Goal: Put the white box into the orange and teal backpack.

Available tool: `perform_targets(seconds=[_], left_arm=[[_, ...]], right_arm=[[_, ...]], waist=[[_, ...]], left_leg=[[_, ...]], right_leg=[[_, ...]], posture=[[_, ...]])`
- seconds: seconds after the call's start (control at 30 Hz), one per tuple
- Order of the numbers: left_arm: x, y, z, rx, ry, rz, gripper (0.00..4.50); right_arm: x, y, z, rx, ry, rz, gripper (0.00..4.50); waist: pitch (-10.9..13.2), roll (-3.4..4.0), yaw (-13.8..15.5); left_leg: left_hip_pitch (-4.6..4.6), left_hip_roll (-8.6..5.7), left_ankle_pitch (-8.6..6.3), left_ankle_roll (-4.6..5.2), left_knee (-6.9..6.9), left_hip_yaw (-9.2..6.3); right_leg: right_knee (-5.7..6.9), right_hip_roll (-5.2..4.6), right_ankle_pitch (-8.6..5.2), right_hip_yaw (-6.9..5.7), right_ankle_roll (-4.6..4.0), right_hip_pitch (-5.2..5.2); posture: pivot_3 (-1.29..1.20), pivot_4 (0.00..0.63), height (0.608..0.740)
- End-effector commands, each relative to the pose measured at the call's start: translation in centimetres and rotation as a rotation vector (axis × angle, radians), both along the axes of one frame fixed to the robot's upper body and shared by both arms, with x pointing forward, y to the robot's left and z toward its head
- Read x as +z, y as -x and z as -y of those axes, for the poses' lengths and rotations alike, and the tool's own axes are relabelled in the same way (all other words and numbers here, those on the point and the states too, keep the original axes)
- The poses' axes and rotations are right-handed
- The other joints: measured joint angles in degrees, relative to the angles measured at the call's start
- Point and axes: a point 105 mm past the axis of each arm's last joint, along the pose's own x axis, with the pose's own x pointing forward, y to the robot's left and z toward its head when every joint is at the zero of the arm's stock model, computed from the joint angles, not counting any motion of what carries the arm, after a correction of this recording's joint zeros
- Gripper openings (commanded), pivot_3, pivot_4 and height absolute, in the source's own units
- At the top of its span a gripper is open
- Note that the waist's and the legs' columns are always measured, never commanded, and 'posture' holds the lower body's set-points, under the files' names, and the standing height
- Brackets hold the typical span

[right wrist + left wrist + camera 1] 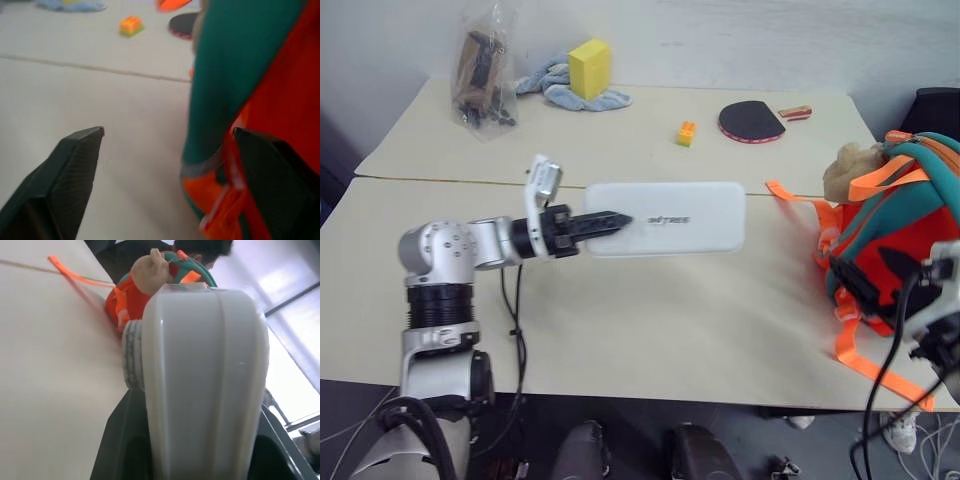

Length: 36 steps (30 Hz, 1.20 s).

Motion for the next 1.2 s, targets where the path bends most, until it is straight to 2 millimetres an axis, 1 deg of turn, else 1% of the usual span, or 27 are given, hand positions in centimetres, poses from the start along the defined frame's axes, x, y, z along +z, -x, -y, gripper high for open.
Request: perform_targets(seconds=[0.03,0.17,0.27,0.37,0.5,0.57,0.67,0.7,0.73,0.77,0.87,0.93,1.0,1.03,1.1,1.2], left_arm=[[1.9,-0.5,0.0,0.077,-0.020,0.150,1.26],[2.1,-1.0,0.3,0.116,-0.015,0.187,1.26],[2.2,-1.6,0.3,0.158,-0.010,0.207,1.26],[2.7,-2.2,-0.2,0.207,-0.003,0.229,1.26],[3.4,-3.2,-1.0,0.285,0.006,0.247,1.26],[3.6,-3.5,-1.4,0.313,0.013,0.257,1.26],[4.1,-3.9,-2.1,0.351,0.020,0.275,1.26],[4.3,-4.1,-2.3,0.365,0.017,0.286,1.26],[4.4,-4.3,-2.6,0.376,0.014,0.295,1.26],[4.6,-4.5,-2.8,0.385,0.012,0.304,1.26],[5.2,-5.0,-3.3,0.401,0.012,0.334,1.26],[5.7,-5.2,-3.6,0.398,0.012,0.362,1.26],[6.1,-4.8,-3.8,0.356,0.030,0.386,1.26],[6.5,-4.5,-4.0,0.335,0.045,0.405,1.26],[7.4,-3.2,-4.0,0.261,0.087,0.460,1.26],[7.9,-1.3,-3.9,0.142,0.095,0.509,1.26]], right_arm=[[0.6,-1.7,1.7,-0.142,-0.034,0.033,4.48],[1.7,-4.2,1.3,-0.130,-0.110,0.090,4.48],[1.9,-5.8,1.7,-0.151,-0.140,0.110,4.48],[2.2,-6.4,1.9,-0.135,-0.131,0.134,3.92],[2.8,-6.4,1.1,-0.033,-0.092,0.155,2.58],[3.1,-6.0,0.0,0.061,-0.066,0.157,1.88],[3.9,-4.9,-3.0,0.280,-0.030,0.162,0.79],[4.3,-4.2,-4.4,0.377,-0.017,0.160,0.45],[4.5,-3.6,-5.6,0.463,-0.001,0.155,0.18],[4.8,-2.9,-6.7,0.544,0.013,0.149,0.03],[5.5,-0.4,-9.6,0.788,0.033,0.119,0.03],[6.0,1.8,-11.2,0.961,0.047,0.093,0.03],[6.8,3.9,-12.2,1.115,0.054,0.068,0.03],[7.2,4.8,-12.4,1.176,0.052,0.054,0.03],[7.7,6.2,-12.5,1.270,0.054,0.010,0.03],[7.6,7.5,-11.7,1.327,0.063,-0.087,0.03]], waist=[[0.00,0.01,-0.09],[0.02,0.03,-0.07],[0.02,0.04,0.01],[0.02,0.04,0.02],[0.03,0.04,0.10],[0.03,0.04,0.09],[0.03,0.04,0.01],[0.04,0.06,-0.01],[0.07,0.10,-0.07],[0.07,0.11,-0.16],[0.08,0.11,-0.07],[0.10,0.09,-0.02],[0.13,0.05,-0.01],[0.16,0.06,-0.01],[0.22,-0.02,0.03],[0.28,-0.11,0.09]], left_leg=[[-0.06,0.02,0.08,-0.04,-0.03,0.04],[-0.28,0.16,0.22,-0.20,-0.15,0.33],[-0.32,0.15,0.25,-0.15,-0.11,0.43],[-0.32,0.12,0.25,-0.09,-0.05,0.44],[-0.32,0.12,0.26,-0.08,-0.03,0.44],[-0.32,0.12,0.26,-0.07,-0.01,0.45],[-0.32,0.12,0.26,-0.08,-0.01,0.45],[-0.31,0.14,0.26,-0.08,-0.02,0.45],[-0.31,0.14,0.26,-0.08,-0.02,0.45],[-0.31,0.14,0.26,-0.08,-0.02,0.47],[-0.31,0.18,0.27,-0.09,-0.01,0.45],[-0.31,0.18,0.27,-0.09,-0.02,0.45],[-0.32,0.17,0.26,-0.08,-0.01,0.44],[-0.32,0.17,0.26,-0.08,-0.03,0.44],[-0.33,0.16,0.25,-0.06,-0.04,0.44],[-0.38,0.17,0.23,-0.03,0.00,0.39]], right_leg=[[0.03,0.06,0.00,0.04,0.00,-0.11],[0.25,0.29,0.00,0.42,-0.01,-0.65],[0.30,0.26,0.00,0.54,-0.01,-0.75],[0.33,0.21,0.00,0.54,-0.01,-0.72],[0.41,0.21,0.00,0.53,-0.01,-0.73],[0.43,0.20,0.00,0.54,-0.01,-0.73],[0.44,0.21,0.00,0.53,-0.01,-0.73],[0.44,0.23,0.00,0.53,-0.01,-0.73],[0.47,0.24,0.00,0.53,-0.01,-0.75],[0.50,0.25,0.00,0.54,-0.01,-0.77],[0.51,0.28,0.00,0.52,-0.01,-0.77],[0.49,0.27,0.00,0.52,-0.01,-0.76],[0.45,0.25,0.00,0.52,-0.01,-0.75],[0.43,0.25,0.00,0.51,-0.01,-0.75],[0.40,0.23,0.00,0.50,-0.01,-0.75],[0.34,0.21,0.00,0.44,-0.01,-0.73]], posture=[[0.00,0.150,0.740],[0.00,0.150,0.740],[0.00,0.150,0.740],[0.00,0.150,0.740],[0.00,0.150,0.740],[0.00,0.150,0.740],[0.00,0.150,0.740],[0.00,0.150,0.740],[0.00,0.150,0.740],[0.00,0.150,0.740],[0.00,0.150,0.740],[0.00,0.150,0.740],[0.00,0.150,0.740],[0.00,0.150,0.740],[0.00,0.150,0.740],[0.00,0.150,0.740]])
